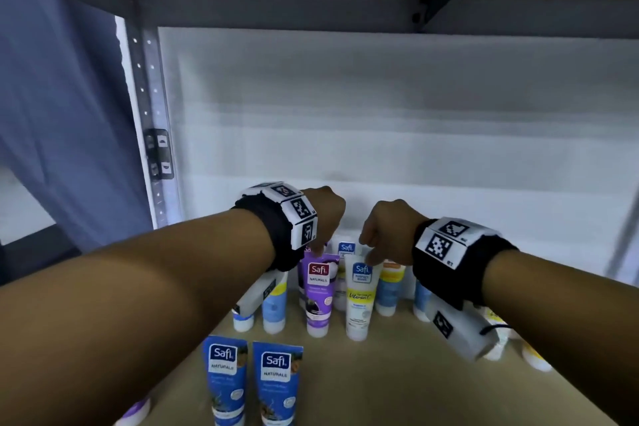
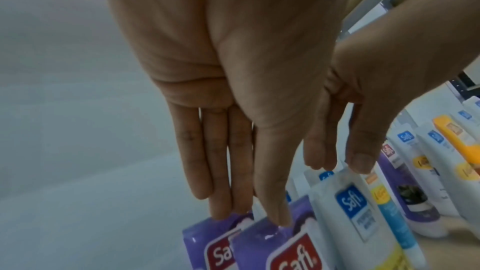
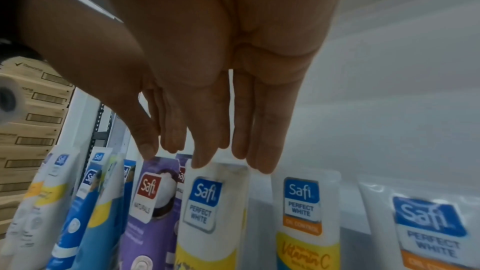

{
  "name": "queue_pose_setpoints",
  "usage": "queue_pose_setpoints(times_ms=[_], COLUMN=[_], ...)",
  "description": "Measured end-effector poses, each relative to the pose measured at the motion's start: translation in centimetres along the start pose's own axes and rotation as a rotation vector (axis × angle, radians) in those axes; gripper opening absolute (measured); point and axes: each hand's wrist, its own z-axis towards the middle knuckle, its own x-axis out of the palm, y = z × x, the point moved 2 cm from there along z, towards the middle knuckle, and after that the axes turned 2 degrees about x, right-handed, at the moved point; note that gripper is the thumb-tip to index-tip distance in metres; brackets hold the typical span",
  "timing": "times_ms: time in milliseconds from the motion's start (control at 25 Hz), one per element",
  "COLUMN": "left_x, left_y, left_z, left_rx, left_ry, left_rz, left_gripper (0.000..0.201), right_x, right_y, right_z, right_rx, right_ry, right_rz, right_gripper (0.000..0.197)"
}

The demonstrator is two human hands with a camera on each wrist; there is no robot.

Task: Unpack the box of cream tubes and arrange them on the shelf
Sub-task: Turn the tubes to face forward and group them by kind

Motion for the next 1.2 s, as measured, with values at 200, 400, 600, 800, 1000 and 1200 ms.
queue_pose_setpoints(times_ms=[200,400,600,800,1000,1200], left_x=[1.4,0.2,-4.2,-9.8,-14.4,-14.7], left_y=[-0.8,-1.0,-0.9,-0.9,-1.8,-2.4], left_z=[0.4,-0.4,-3.3,-8.2,-15.0,-20.9], left_rx=[0.0,0.019,0.028,0.053,-0.009,-0.033], left_ry=[0.027,0.008,-0.089,-0.218,-0.29,-0.287], left_rz=[-0.002,-0.024,0.01,0.111,0.104,0.067], left_gripper=[0.021,0.02,0.022,0.019,0.014,0.011], right_x=[1.3,1.0,-2.8,-9.0,-13.6,-14.2], right_y=[0.0,0.4,1.2,3.4,6.8,9.6], right_z=[1.4,1.0,-1.1,-5.1,-10.3,-15.0], right_rx=[-0.003,-0.004,-0.004,-0.063,-0.046,-0.065], right_ry=[0.05,0.004,-0.125,-0.272,-0.32,-0.322], right_rz=[0.015,0.031,0.06,-0.014,-0.003,0.028], right_gripper=[0.027,0.022,0.014,0.014,0.009,0.011])
